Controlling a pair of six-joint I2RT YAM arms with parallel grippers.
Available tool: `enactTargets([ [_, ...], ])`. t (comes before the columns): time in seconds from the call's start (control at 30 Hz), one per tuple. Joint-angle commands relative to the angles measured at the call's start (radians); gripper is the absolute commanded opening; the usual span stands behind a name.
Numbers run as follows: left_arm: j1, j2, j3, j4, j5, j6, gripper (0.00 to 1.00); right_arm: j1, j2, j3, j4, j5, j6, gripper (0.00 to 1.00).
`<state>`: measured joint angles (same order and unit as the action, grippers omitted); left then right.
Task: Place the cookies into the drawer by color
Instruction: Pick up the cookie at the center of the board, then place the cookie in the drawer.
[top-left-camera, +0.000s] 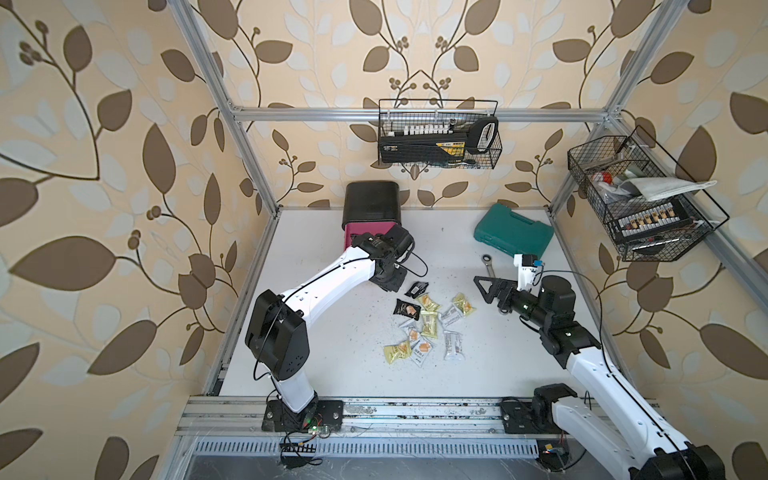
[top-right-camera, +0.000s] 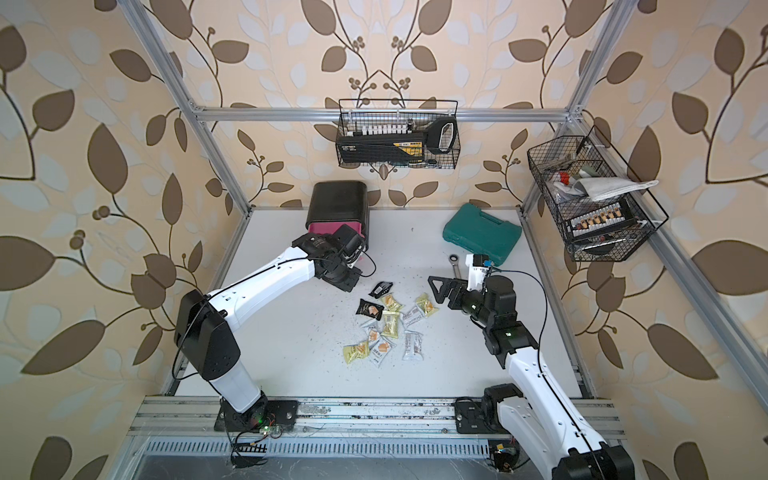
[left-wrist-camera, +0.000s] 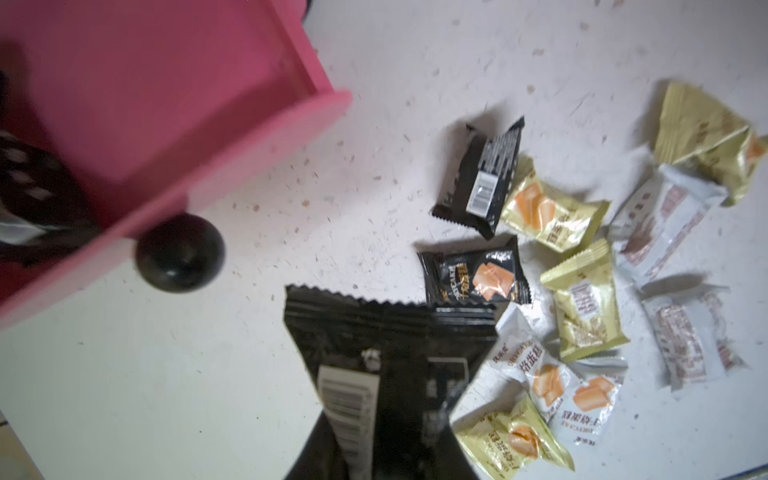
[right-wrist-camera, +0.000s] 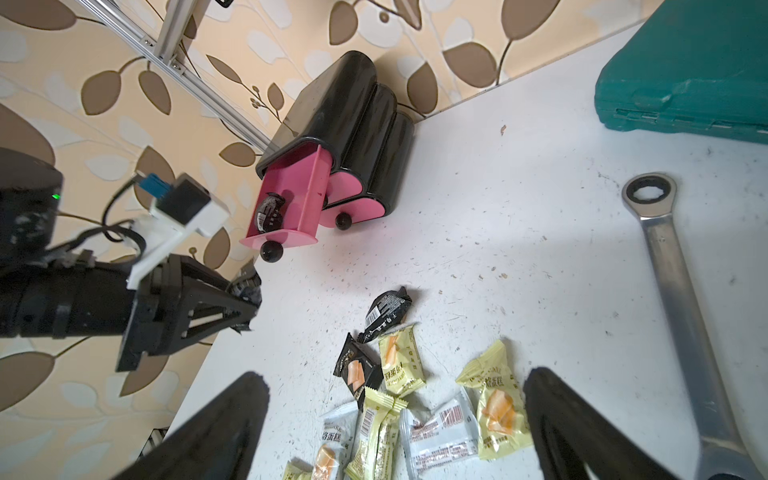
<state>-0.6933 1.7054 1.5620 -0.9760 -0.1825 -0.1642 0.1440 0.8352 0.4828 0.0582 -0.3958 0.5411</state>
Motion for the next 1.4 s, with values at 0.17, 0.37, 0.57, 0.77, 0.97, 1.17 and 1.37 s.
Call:
enactTargets([
  [0.17, 0.074, 0.062, 0.257, -0.056, -0.099, -0.031, 0.25, 0.011, -0.002, -0.077, 0.269, -0.253, 0.024, 0.99],
  [0.37, 0.142, 0.144, 0.366, -0.084, -0.081, -0.041, 0.27, 0.056, 0.025, -0.082, 0.358, -0.333, 0.019, 0.99],
  [0.57, 0.197, 0.205, 0.407, -0.072, -0.047, -0.069, 0.27, 0.174, 0.060, -0.039, 0.301, -0.319, -0.077, 0.99],
  [0.77, 0.233, 0.248, 0.425, -0.052, 0.025, -0.089, 0.27, 0.250, 0.089, 0.017, 0.152, -0.203, -0.173, 0.99],
  [0.97, 0.238, 0.287, 0.423, -0.038, 0.024, -0.098, 0.30, 0.254, 0.094, 0.022, 0.137, -0.179, -0.177, 0.99],
  [1.17, 0.244, 0.301, 0.421, -0.035, -0.023, -0.092, 0.34, 0.254, 0.088, 0.019, 0.136, -0.168, -0.179, 0.99],
  [1.37, 0.242, 0.270, 0.401, -0.027, -0.047, -0.088, 0.40, 0.254, 0.082, 0.016, 0.135, -0.160, -0.179, 0.99],
])
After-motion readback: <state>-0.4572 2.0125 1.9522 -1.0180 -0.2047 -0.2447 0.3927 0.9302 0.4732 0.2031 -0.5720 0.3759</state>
